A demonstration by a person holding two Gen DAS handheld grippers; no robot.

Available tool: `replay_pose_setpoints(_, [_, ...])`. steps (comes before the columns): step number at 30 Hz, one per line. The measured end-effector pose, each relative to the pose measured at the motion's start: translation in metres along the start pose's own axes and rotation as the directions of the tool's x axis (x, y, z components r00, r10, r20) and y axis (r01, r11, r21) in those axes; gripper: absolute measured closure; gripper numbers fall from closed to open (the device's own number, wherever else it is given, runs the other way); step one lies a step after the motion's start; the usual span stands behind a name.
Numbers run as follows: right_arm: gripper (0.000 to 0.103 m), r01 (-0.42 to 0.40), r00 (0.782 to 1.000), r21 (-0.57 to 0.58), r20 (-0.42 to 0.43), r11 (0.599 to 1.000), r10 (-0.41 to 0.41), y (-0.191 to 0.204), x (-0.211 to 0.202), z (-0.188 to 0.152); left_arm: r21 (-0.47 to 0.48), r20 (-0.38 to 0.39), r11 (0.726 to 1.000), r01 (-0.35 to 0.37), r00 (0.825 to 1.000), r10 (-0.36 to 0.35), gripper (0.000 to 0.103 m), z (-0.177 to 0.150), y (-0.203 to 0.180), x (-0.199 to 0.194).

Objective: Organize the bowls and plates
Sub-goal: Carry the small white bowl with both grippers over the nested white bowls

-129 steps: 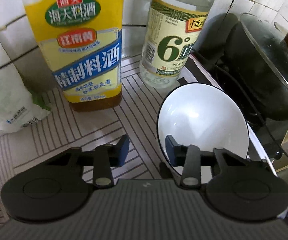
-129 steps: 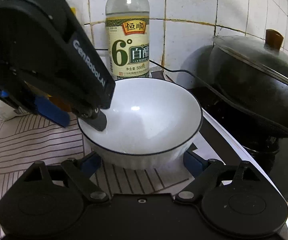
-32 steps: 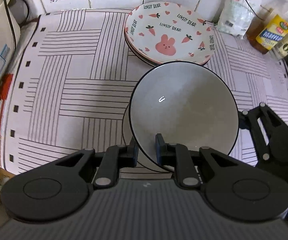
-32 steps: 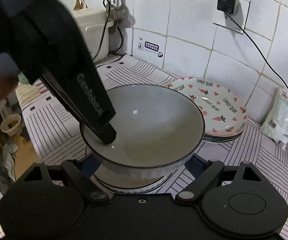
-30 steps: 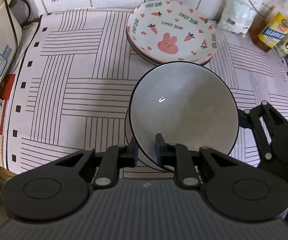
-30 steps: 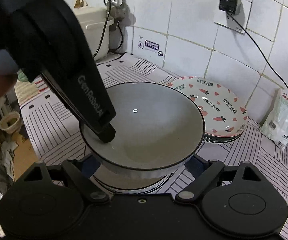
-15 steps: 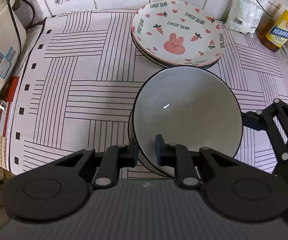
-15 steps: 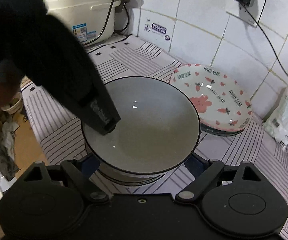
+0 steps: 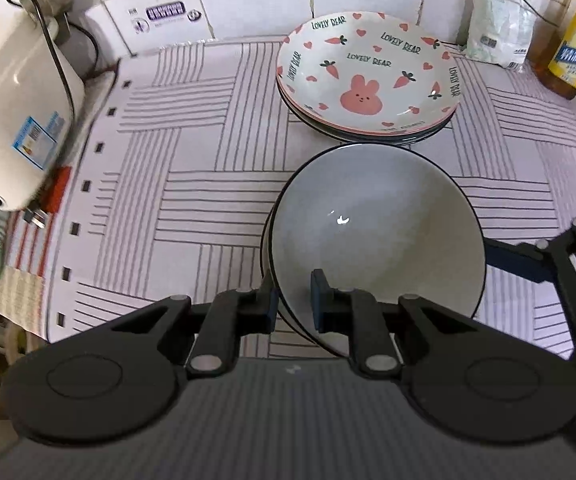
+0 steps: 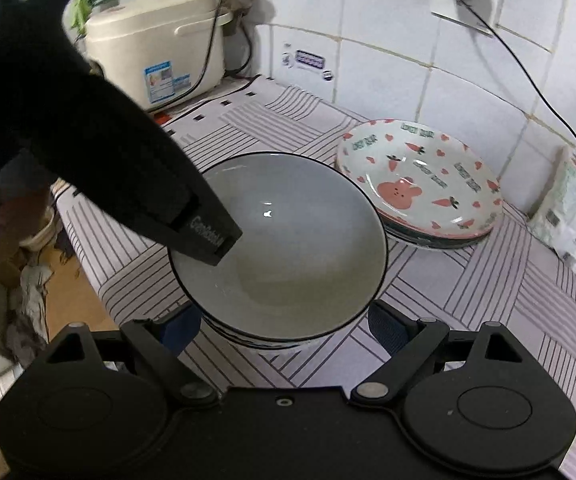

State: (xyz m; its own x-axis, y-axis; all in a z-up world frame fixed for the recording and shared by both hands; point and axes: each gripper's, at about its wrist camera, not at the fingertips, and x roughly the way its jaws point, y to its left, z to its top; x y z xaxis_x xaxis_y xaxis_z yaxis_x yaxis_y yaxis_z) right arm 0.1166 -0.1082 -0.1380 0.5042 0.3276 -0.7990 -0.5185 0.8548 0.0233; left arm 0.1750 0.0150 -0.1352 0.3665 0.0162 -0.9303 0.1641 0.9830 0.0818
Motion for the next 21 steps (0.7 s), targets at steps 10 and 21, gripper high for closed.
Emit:
replay_pose_setpoints(10, [0.01, 0.055, 0.998, 0.083, 0.037, 0.995, -0.058, 0.007, 0.008, -0.015, -0.005, 0.0, 1.0, -0.013, 1.0, 0.013, 0.084, -0.006, 0.007, 0.01])
replay_pose_setpoints(21, [0.009, -0.004, 0.995, 0.169, 0.101, 0.986, -0.013, 0.0, -0.019, -0.034, -0.143, 0.078, 0.973, 0.18, 0.982, -0.171, 0.056, -0.02, 0.05, -0.02])
